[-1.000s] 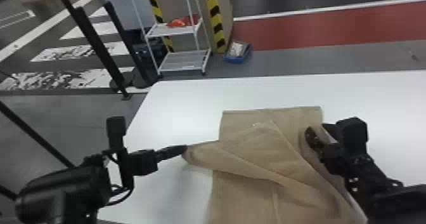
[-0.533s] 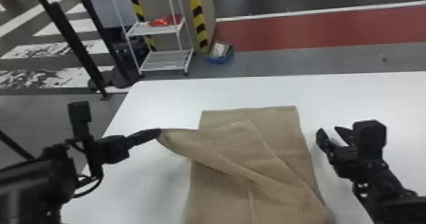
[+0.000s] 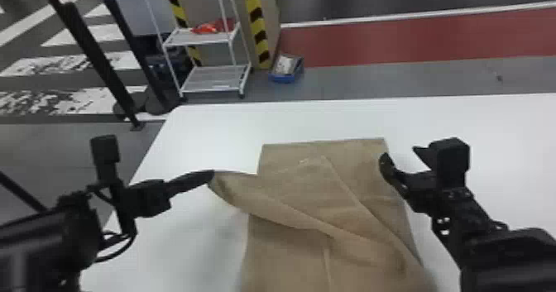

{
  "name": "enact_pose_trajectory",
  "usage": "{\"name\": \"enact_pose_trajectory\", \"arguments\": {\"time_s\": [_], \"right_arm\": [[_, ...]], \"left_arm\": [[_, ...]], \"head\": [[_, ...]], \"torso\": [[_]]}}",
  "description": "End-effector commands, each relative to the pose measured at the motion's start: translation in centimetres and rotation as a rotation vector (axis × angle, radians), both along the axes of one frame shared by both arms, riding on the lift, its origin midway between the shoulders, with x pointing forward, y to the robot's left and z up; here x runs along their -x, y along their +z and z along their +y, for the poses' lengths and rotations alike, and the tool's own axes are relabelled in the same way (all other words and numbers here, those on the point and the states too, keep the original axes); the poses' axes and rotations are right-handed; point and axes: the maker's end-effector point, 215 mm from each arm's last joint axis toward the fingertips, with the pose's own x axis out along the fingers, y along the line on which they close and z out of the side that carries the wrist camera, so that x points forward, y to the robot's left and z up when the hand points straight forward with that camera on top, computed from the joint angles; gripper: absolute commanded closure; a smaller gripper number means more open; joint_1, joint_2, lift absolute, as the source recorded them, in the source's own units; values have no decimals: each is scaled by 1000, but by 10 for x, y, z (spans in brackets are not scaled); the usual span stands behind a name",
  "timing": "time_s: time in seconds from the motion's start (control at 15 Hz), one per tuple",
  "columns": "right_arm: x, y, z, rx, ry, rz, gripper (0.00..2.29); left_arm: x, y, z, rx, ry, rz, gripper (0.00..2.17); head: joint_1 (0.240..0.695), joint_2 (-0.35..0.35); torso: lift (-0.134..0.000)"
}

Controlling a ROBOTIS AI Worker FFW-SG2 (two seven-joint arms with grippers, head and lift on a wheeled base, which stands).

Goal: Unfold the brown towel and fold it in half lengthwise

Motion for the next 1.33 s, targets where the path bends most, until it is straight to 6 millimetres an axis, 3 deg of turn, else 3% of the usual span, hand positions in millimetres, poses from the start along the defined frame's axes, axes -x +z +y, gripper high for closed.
{"name": "enact_pose_trajectory", "arguments": {"time_s": [0.0, 0.2, 0.33, 0.4, 0.67, 0.8, 0.93, 1.07, 1.27], "right_arm": [[-10, -23, 24, 46, 48, 44, 454], [-15, -51, 24, 82, 59, 83, 471], [-15, -48, 28, 87, 67, 66, 950], [-14, -45, 31, 84, 72, 56, 1339], [-9, -45, 27, 86, 63, 54, 1686], [-5, -50, 22, 83, 55, 61, 1686], [-7, -28, -7, 50, -7, 23, 1686], [-2, -11, -54, 28, -94, 7, 1686], [25, -16, -122, 40, -190, 55, 1686]], "left_arm": [[2, -1, 0, 3, -2, 2, 2145], [4, -3, -1, 4, -5, 4, 2145], [4, -3, -1, 3, -5, 4, 2145], [4, -4, -1, 4, -5, 5, 2145], [4, -6, 0, 4, -1, 10, 2145], [4, -6, 1, 1, 1, 8, 2145], [3, -6, 5, -9, 7, 5, 2145], [-3, -2, 12, -19, 17, -14, 2145], [-12, -2, 23, -32, 35, -14, 2145]], "head": [[695, 258], [695, 281], [695, 282], [695, 282], [695, 289], [695, 288], [695, 284], [695, 273], [695, 219]], "torso": [[-123], [-123], [-123], [-123], [-123], [-123], [-123], [-123], [-123]]}}
